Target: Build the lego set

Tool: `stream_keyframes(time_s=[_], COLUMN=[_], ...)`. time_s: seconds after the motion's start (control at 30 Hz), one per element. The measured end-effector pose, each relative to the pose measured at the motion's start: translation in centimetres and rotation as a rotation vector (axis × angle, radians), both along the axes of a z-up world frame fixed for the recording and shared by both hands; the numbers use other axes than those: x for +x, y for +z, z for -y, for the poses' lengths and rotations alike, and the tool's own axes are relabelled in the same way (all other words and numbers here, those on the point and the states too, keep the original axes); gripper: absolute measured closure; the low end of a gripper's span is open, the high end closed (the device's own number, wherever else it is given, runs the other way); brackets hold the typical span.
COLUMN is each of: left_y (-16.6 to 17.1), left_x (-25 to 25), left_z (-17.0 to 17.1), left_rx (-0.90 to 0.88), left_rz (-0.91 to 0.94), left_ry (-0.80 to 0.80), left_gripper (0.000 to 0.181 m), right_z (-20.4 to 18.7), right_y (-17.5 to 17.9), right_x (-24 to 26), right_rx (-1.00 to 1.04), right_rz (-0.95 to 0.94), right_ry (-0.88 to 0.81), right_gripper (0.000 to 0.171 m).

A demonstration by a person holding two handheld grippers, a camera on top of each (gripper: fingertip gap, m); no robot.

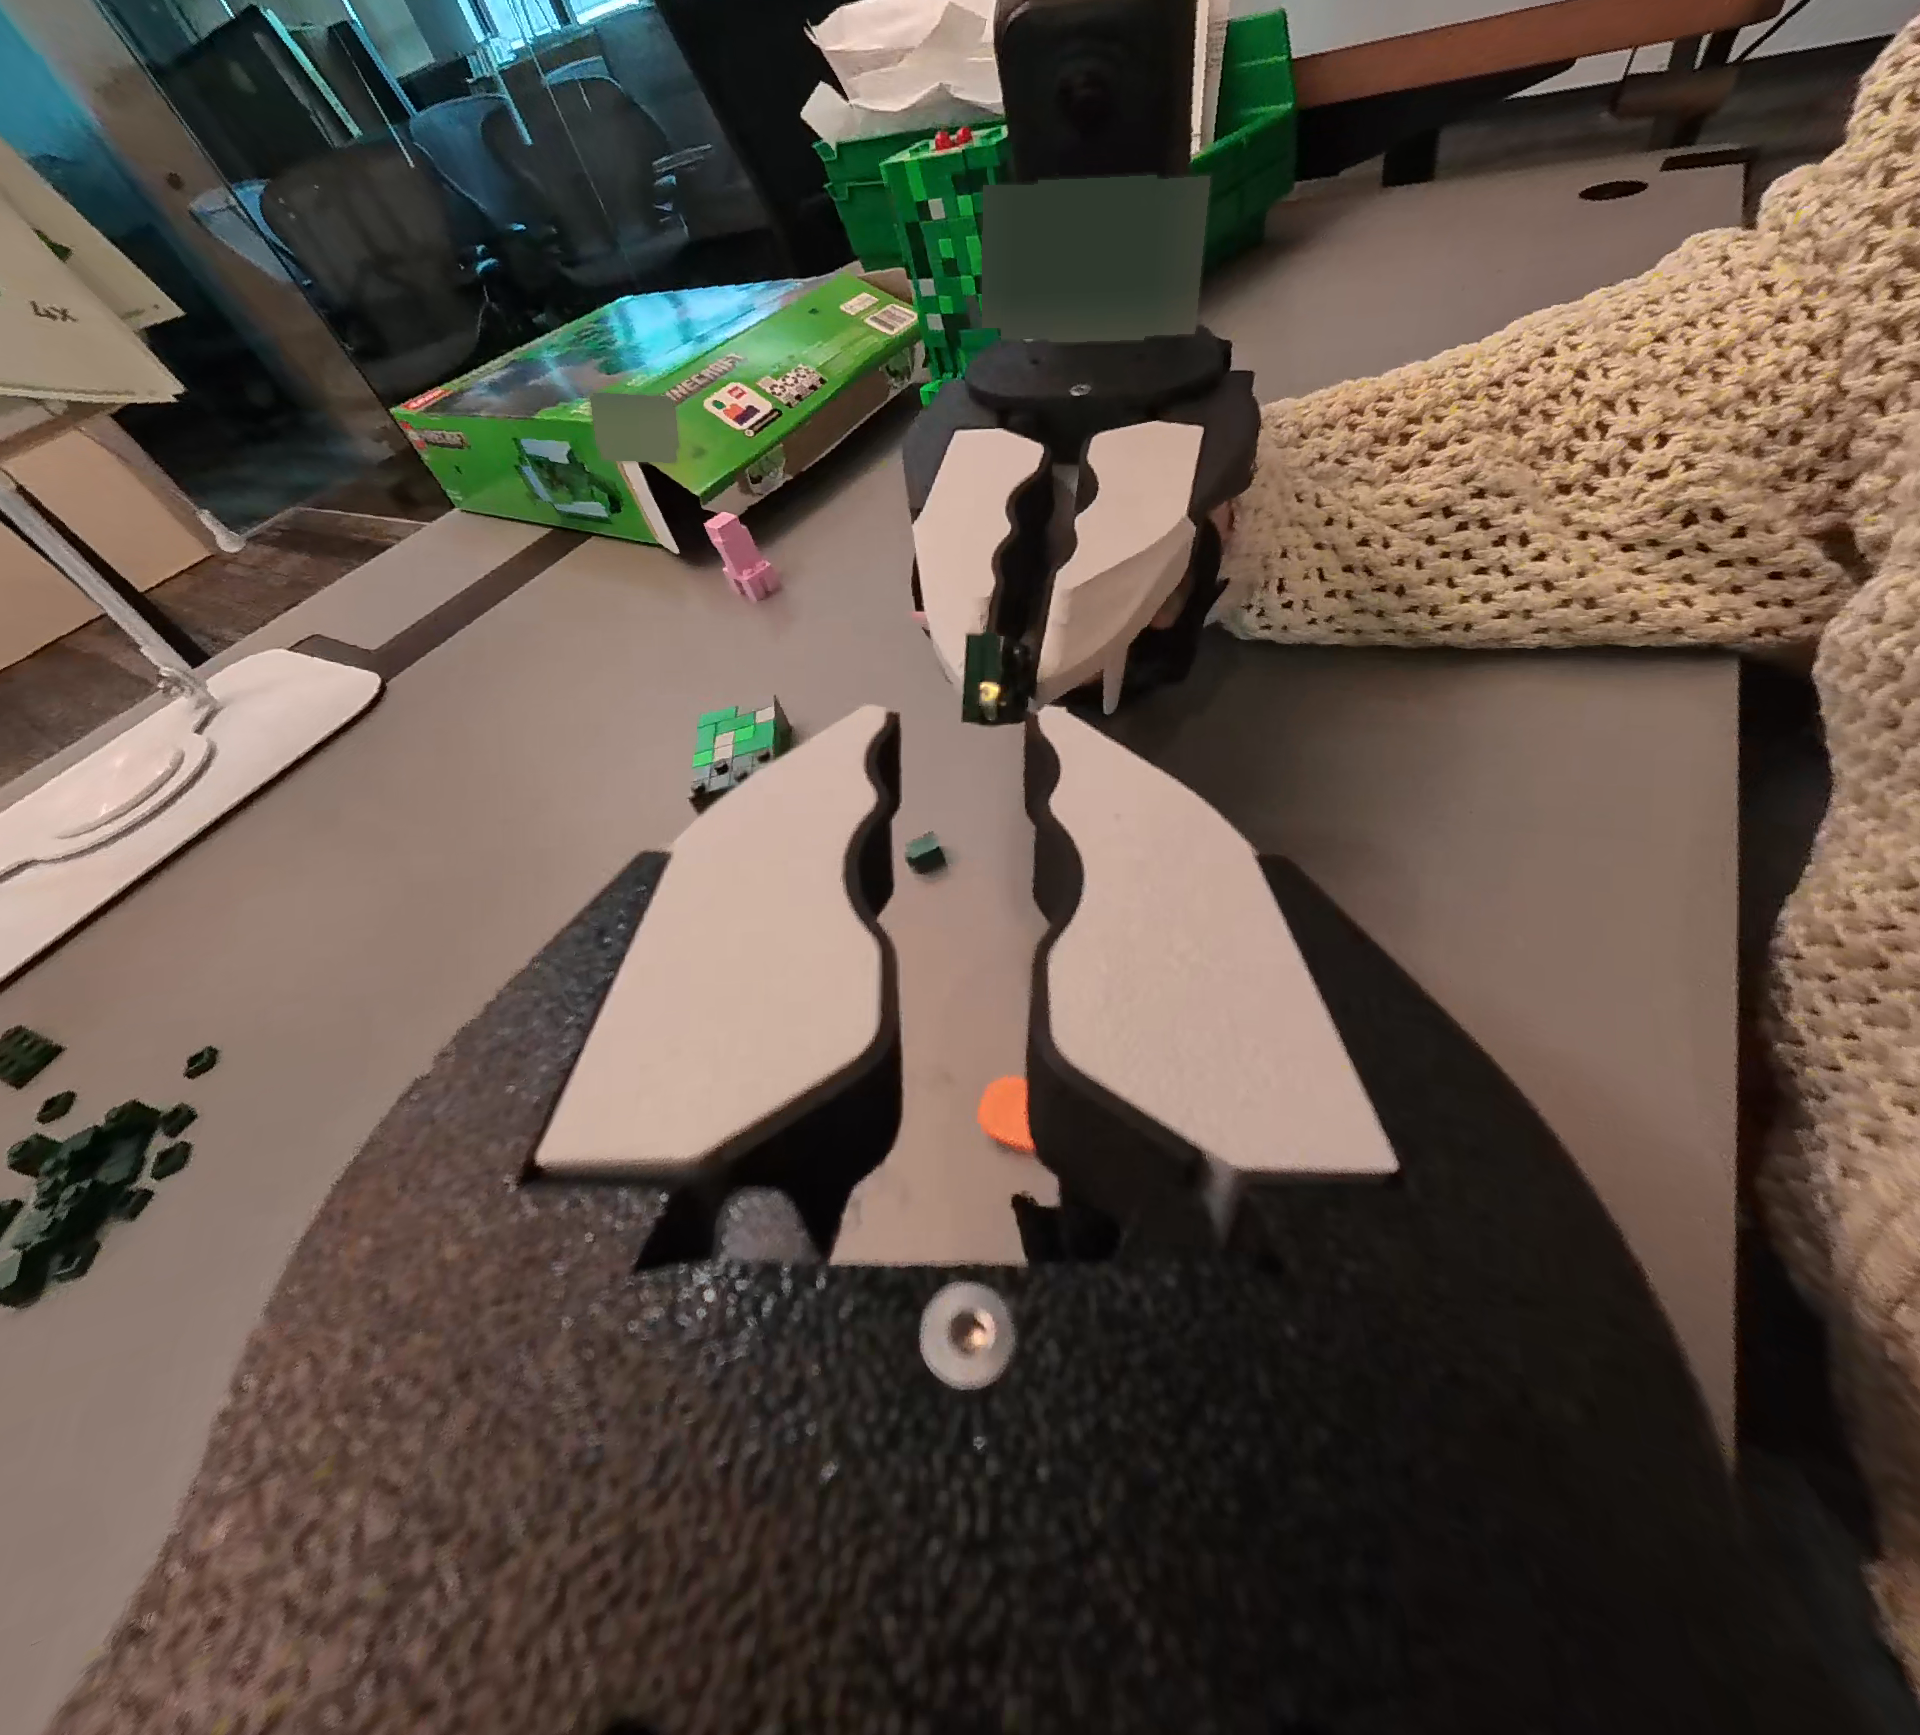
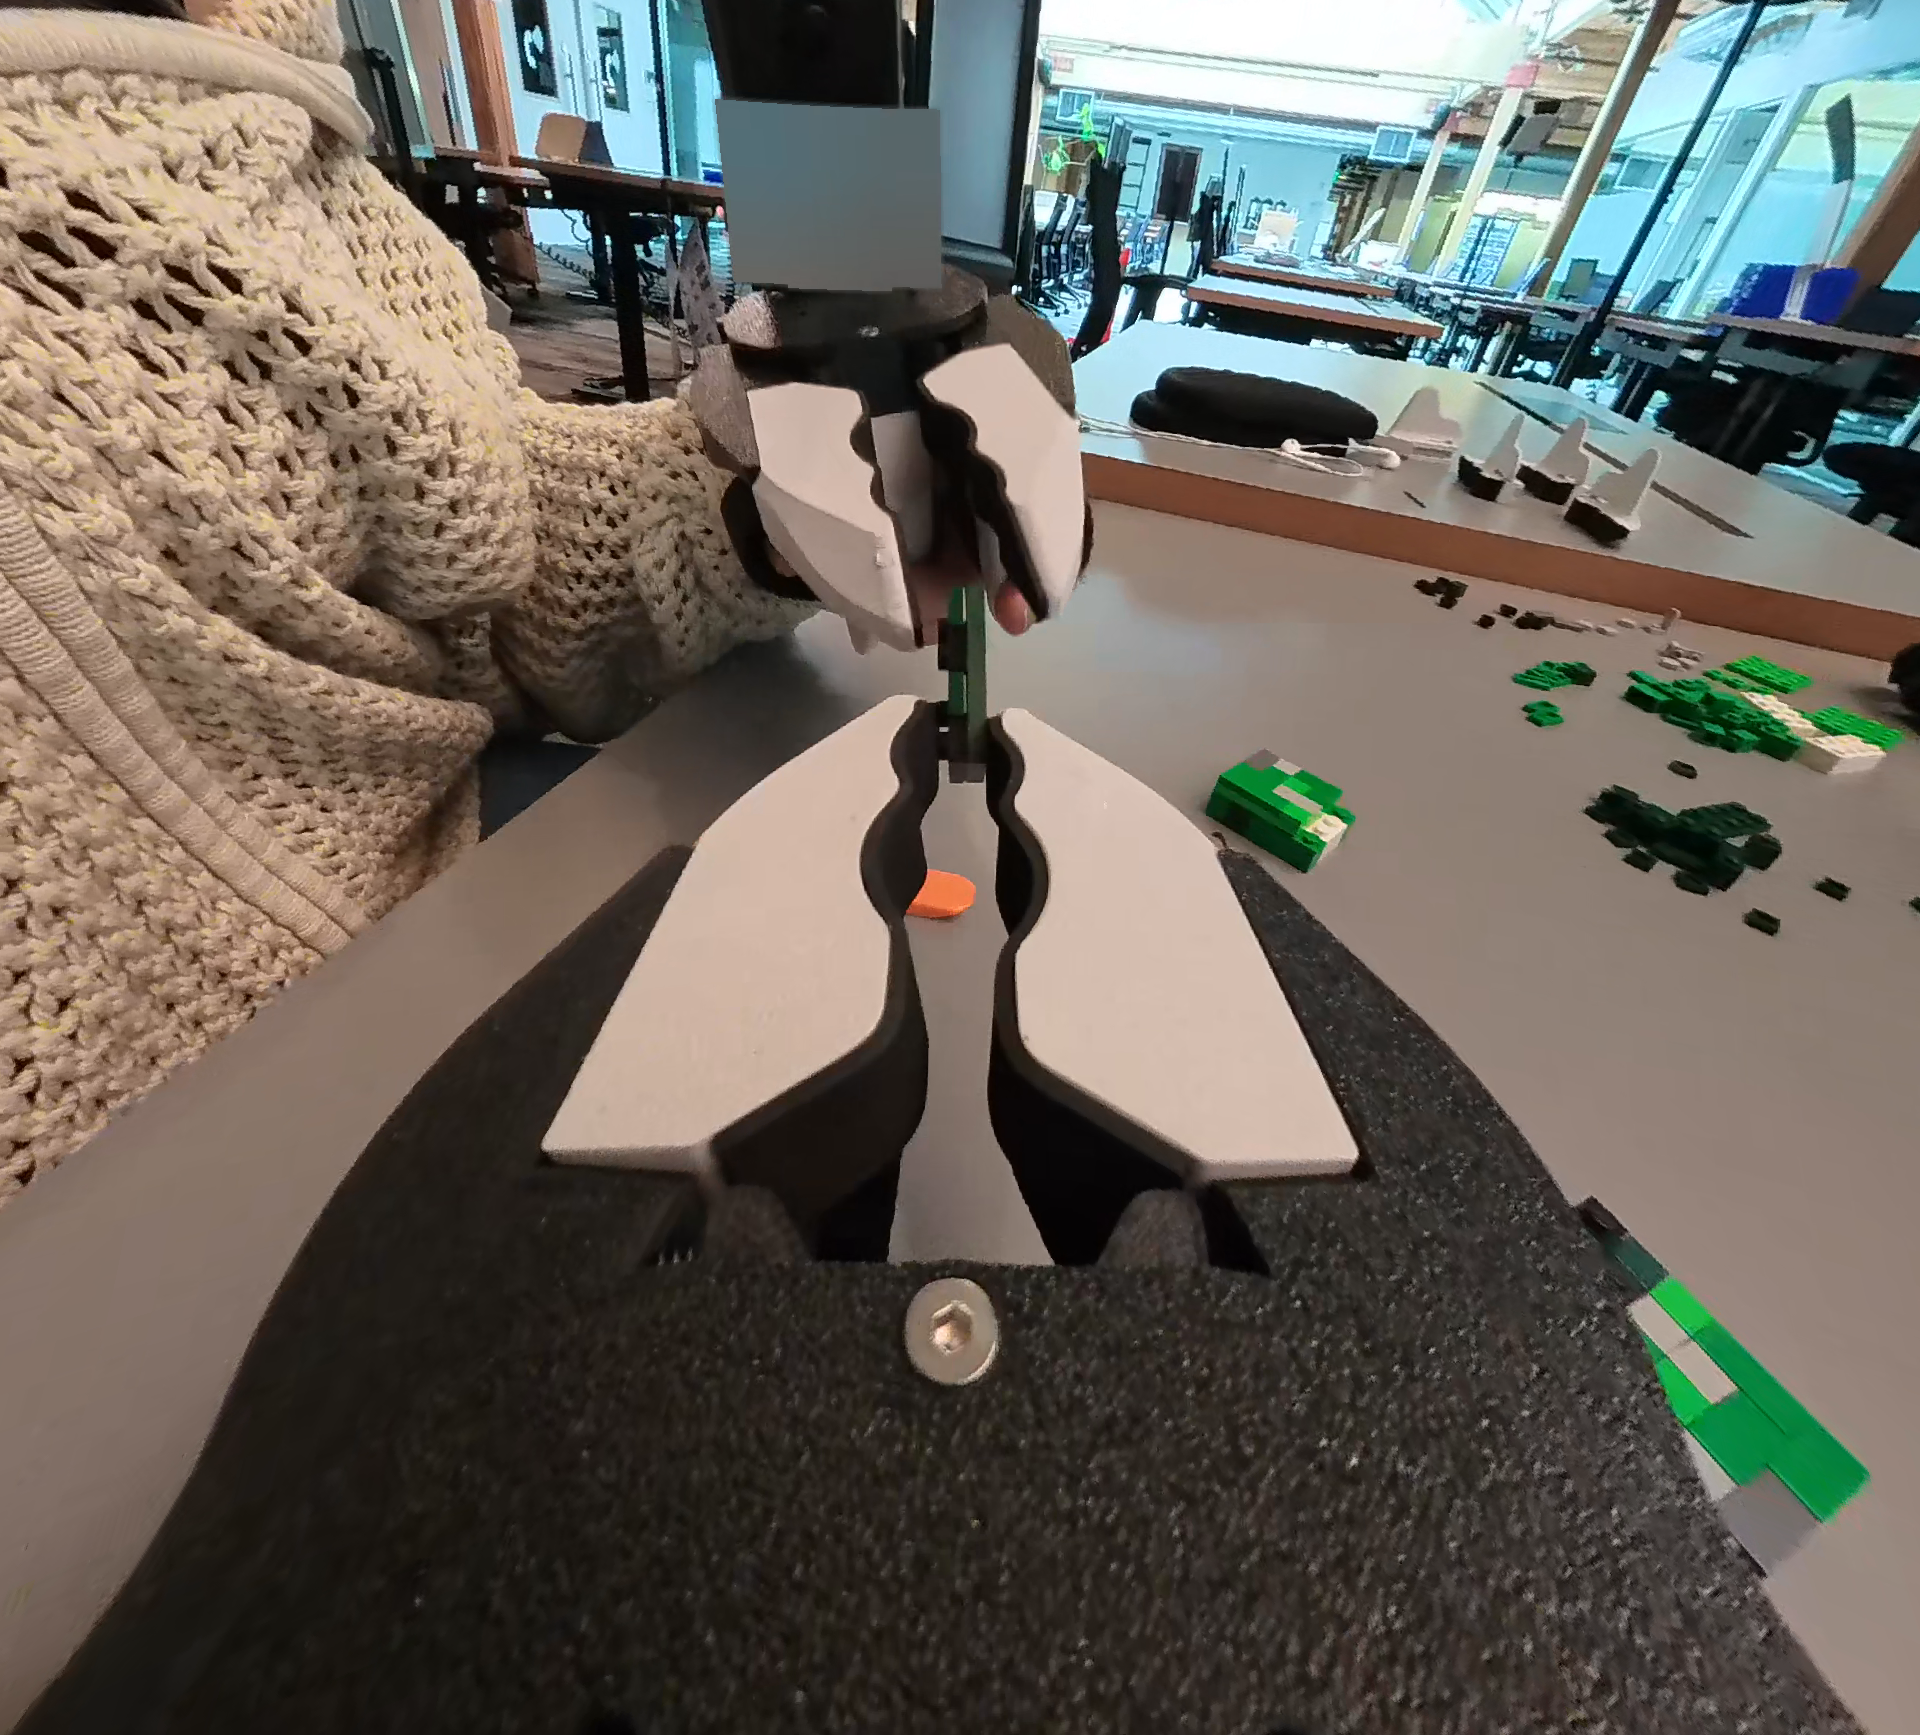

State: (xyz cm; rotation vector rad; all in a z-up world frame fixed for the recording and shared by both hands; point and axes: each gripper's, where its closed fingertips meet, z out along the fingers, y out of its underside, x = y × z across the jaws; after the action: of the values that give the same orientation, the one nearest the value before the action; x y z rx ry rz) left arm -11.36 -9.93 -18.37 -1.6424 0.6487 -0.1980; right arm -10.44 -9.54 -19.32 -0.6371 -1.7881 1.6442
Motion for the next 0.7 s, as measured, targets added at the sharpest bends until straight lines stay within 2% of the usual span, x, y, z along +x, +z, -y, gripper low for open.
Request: stream_keyframes(time_s=[0.27,0.7], left_y=[-0.13,-0.57], left_x=[0.57,0.47], left_z=[-0.06,-0.04], left_rx=[0.0,-0.005], left_rz=[0.006,-0.048], left_ry=[-0.028,-0.025], left_gripper=[0.172,0.173], right_z=[0.12,-0.02], right_y=[-0.16,-0.47], right_x=[-0.03,-0.22], right_rx=[0.01,0.021], right_rz=[0.009,0.028], right_ry=[0.006,-0.01], right_gripper=[0.163,0.163])
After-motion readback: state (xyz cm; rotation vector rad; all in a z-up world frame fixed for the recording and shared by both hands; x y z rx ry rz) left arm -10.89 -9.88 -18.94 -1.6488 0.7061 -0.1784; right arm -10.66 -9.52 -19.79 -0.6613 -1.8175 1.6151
